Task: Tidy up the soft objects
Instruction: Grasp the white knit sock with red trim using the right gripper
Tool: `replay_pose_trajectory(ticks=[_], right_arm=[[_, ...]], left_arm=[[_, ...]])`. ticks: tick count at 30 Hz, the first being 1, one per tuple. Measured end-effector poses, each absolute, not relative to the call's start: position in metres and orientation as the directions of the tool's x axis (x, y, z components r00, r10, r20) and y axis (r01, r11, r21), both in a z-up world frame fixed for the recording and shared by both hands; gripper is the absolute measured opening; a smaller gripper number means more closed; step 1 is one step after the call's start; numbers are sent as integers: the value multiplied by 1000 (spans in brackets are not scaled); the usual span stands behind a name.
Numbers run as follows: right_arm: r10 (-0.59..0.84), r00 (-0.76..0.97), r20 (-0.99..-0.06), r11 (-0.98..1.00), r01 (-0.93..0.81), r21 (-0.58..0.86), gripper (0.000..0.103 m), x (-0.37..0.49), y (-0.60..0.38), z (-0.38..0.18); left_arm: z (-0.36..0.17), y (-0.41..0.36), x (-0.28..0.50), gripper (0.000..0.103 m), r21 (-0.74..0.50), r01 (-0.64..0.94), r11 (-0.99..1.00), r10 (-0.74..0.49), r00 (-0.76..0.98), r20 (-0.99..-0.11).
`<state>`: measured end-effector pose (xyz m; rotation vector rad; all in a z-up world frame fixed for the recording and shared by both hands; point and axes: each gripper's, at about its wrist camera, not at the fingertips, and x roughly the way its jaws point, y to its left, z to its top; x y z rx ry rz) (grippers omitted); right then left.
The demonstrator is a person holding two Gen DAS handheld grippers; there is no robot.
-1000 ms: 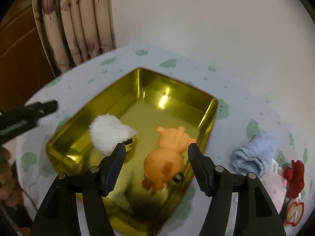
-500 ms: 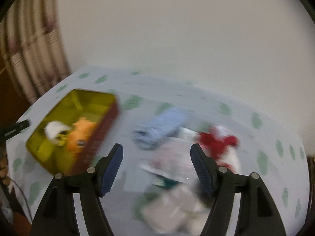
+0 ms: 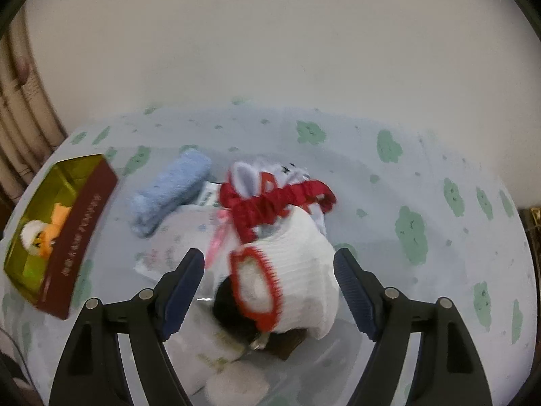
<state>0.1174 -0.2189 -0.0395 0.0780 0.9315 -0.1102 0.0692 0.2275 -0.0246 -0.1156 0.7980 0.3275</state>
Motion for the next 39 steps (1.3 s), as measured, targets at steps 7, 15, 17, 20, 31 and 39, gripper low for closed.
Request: replay_pose_trajectory(ticks=[7, 15, 17, 20, 31, 39], right_arm=[[-34, 576, -817, 981, 175, 82, 58, 117, -241, -53], [-13, 609, -793, 976, 181, 123, 35, 100, -264, -43], [-59, 614, -787, 979, 190, 75, 33, 94, -266, -40], [-122, 604, -787, 981, 192, -4, 32, 83, -272, -41], [-179, 589, -788, 978, 195, -77, 66, 65, -296, -61], [-93, 604, -792, 985, 169, 13, 52, 76, -307, -78]], left_arm=[[-26, 209, 72, 52, 85, -266, 960, 246, 662, -707], [-26, 200, 71, 53, 119, -236, 964, 251, 678, -690], [-25, 198, 71, 52, 124, -229, 965, 250, 682, -687], [-24, 193, 70, 53, 125, -213, 969, 239, 688, -685], [-11, 107, 54, 52, 113, 78, 991, 26, 701, -713], [-20, 21, 47, 53, 18, 382, 924, -227, 586, -778]])
